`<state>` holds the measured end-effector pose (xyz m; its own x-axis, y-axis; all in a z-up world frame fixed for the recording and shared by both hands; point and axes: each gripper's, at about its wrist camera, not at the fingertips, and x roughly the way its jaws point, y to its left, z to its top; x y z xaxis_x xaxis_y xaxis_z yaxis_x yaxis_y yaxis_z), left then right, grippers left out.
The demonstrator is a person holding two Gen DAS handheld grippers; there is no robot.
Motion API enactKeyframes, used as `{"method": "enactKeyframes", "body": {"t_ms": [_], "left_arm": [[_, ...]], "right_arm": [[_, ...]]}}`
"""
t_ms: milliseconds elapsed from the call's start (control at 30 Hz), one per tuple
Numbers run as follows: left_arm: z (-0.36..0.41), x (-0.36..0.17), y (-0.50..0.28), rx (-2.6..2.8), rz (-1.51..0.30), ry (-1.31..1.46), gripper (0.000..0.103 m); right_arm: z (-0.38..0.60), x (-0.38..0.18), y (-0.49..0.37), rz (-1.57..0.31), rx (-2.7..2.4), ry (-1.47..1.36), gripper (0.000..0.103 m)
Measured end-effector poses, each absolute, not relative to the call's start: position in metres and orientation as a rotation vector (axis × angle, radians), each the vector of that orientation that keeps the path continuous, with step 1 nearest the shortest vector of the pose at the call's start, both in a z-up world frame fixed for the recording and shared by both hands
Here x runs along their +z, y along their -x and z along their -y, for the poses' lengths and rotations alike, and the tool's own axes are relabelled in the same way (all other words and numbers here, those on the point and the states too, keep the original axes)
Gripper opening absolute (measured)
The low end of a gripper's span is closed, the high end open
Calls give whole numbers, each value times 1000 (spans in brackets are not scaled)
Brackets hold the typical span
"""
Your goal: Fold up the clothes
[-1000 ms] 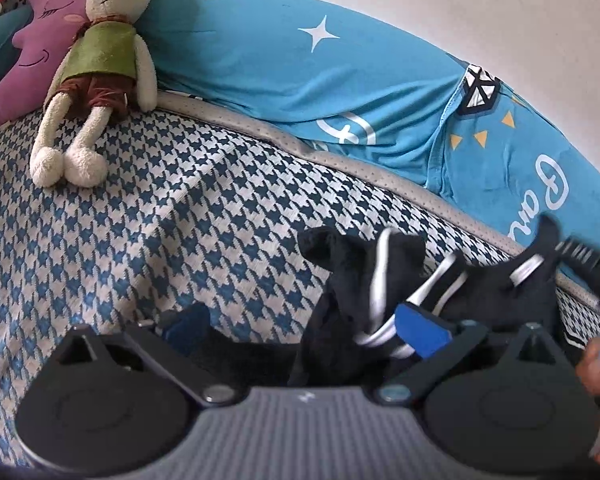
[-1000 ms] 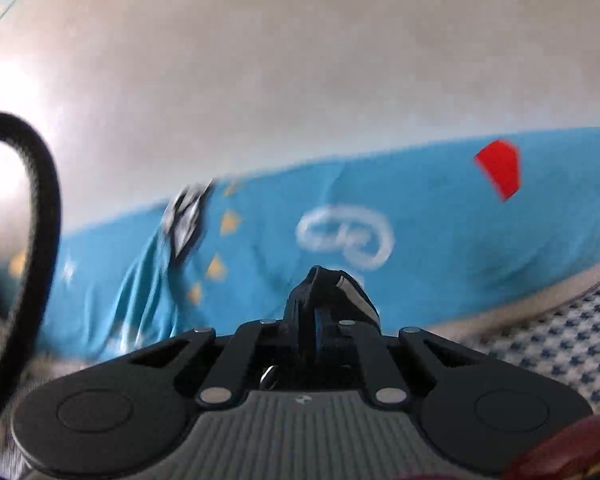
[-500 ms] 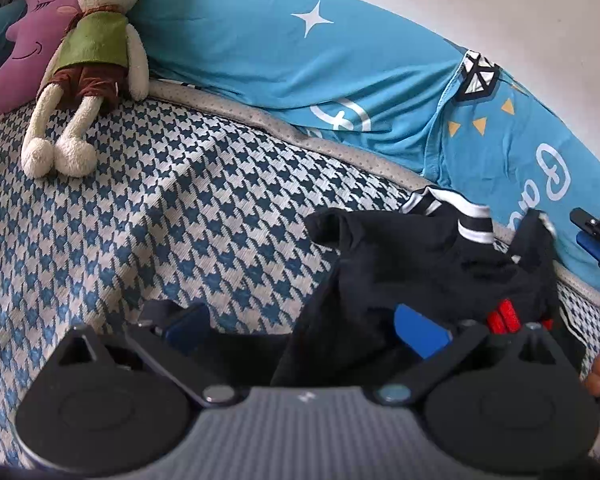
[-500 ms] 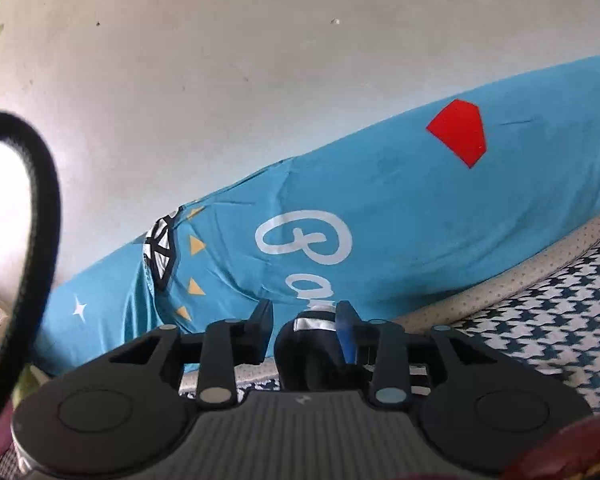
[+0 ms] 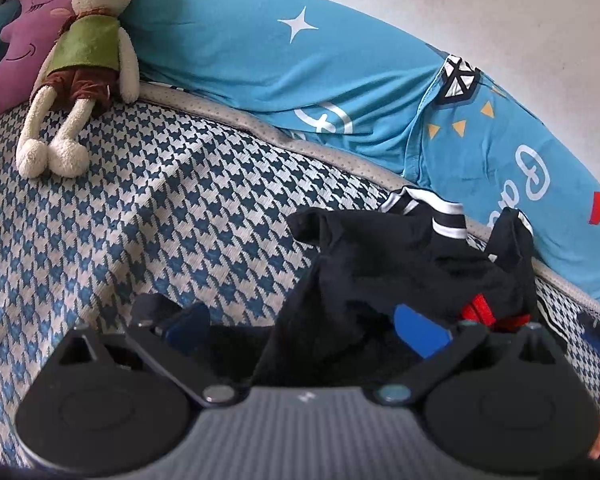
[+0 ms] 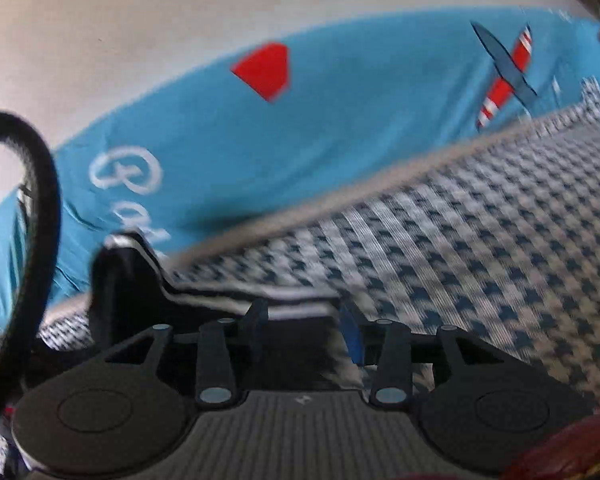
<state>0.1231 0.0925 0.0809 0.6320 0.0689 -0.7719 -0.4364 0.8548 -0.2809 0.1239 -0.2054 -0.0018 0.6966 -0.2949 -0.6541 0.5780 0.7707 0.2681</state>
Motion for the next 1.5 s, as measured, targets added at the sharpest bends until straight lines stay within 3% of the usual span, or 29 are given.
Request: {"method": "enactKeyframes", "body": {"t_ms": [133,333,433,500,600,933,1033,1100,1500], "left_arm": [[-93,80,-123,307,-847,479,103],[-93,78,-124,314,-859,485,103],[-92,76,-125,314,-867,483,103],[-92,75,-126,316,-871,485,103],[-92,74,-126,313,-877,485,103],[-97,74,-124,323,-873,493,103],[-98,74,-124,324,-873,494,103],[-96,73,-124,319,-875,485,103],[-93,87,-108,295,-828,398,103]], "right_arm": [[203,-15,-120,-687,-459,-572,42],[177,-17,-133,-697,-434,-487,50],[156,-17,-145,-730,-473,-335,36],[147,-17,-147,-724,-450,-293,12],[141,-11,-145,-706,-460,-267,9],[180,46,-111,-421,-742,-236,9],[192,43,-109,-439,-740,-271,11],[195,40,-105,-456,-760,-300,22],[172,33,-79,-604,-582,-413,26]]}}
